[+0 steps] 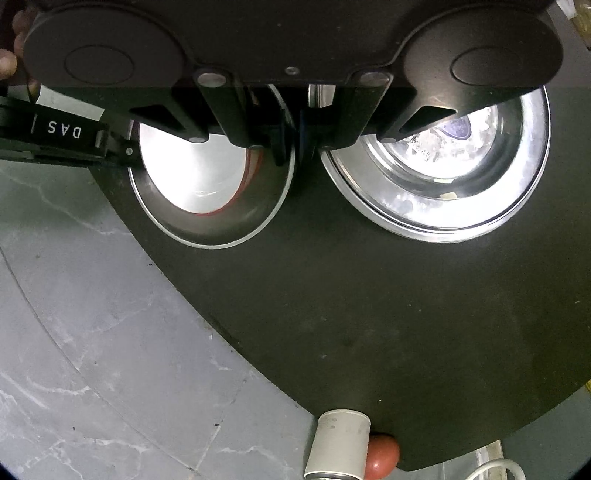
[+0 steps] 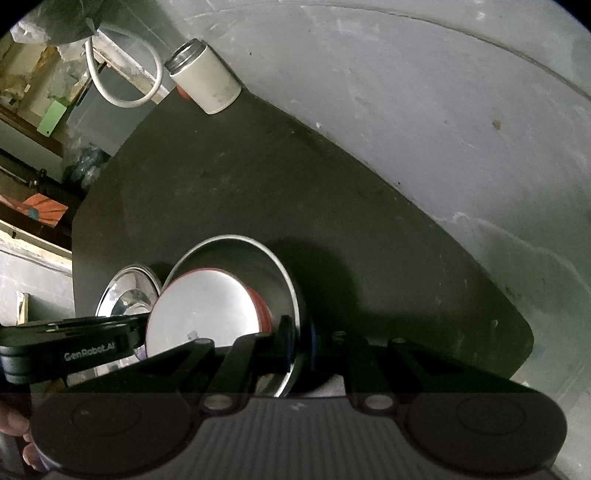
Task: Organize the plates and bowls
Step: 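Carry the steel mixing bowl over the steel plate stack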
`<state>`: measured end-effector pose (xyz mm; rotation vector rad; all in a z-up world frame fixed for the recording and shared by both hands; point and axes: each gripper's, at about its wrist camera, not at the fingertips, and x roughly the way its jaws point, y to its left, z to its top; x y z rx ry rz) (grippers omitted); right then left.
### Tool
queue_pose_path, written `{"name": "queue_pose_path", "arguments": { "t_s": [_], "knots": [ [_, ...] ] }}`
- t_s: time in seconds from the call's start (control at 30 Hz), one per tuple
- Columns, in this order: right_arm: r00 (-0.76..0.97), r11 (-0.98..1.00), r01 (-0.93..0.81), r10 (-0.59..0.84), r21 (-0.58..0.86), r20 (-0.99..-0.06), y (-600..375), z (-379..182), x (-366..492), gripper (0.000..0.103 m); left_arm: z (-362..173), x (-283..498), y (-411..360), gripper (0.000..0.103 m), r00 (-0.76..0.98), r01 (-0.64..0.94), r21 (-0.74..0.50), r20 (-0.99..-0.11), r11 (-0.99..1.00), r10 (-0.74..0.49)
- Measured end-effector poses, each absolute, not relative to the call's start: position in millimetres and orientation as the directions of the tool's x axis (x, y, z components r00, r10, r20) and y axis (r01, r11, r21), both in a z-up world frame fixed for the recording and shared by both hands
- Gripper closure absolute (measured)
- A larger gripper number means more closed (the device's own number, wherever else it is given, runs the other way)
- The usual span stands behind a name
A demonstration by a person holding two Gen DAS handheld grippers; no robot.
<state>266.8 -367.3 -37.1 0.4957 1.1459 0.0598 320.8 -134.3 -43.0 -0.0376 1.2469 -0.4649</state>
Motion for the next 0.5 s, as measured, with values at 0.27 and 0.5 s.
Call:
{"name": "queue_pose_path", "arguments": {
  "t_s": [0.27,0.5],
  "knots": [
    [0.443,0.890,0.200,0.290,0.409,-0.849,-367.8,-27.3,265.4,0.094,-32.6,318.3,-129.9,0.098,0.258,0.312,-0.287,-0.892,0.906,-0.372],
    [0.457,0.892,0.190,0.290,0.411,-0.841,-364.8,-15.1,263.9,0.094,-20.5,313.8,-119.3,0.098,0.280,0.288,-0.306,-0.879,0.907,-0.386]
  ]
}}
